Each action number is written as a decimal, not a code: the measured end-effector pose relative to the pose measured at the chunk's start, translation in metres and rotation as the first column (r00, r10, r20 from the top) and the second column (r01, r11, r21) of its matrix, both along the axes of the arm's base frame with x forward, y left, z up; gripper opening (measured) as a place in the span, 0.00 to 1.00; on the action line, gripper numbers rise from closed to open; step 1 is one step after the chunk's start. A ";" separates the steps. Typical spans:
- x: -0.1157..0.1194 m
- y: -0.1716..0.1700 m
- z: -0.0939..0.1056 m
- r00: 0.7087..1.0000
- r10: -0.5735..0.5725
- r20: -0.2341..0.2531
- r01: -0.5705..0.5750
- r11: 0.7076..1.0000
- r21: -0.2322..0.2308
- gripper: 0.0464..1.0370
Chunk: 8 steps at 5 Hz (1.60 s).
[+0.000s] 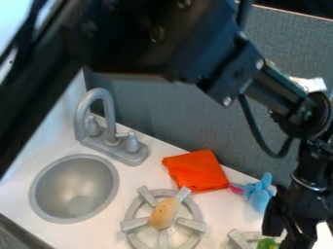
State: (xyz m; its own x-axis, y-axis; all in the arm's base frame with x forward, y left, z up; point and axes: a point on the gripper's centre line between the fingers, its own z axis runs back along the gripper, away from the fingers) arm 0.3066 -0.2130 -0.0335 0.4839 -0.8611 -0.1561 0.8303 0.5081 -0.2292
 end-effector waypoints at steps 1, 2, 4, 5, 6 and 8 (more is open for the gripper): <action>0.005 0.001 -0.009 1.000 0.009 -0.012 -0.009 0.999 0.043 0.96; 0.010 0.004 -0.015 0.999 0.038 -0.015 -0.037 0.994 0.100 0.96; 0.008 -0.001 -0.020 0.999 0.030 -0.029 -0.026 0.993 0.118 0.67; 0.010 -0.004 -0.018 1.000 0.028 -0.013 -0.026 0.992 0.122 0.55; 0.010 -0.004 -0.018 0.999 0.042 -0.013 -0.040 0.991 0.131 0.42; 0.004 0.004 -0.013 0.999 0.045 -0.004 -0.044 0.987 0.151 0.15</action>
State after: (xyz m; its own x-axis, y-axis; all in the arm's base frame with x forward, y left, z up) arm 0.3105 -0.2093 -0.0465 0.5193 -0.8051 -0.2868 0.8047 0.5736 -0.1531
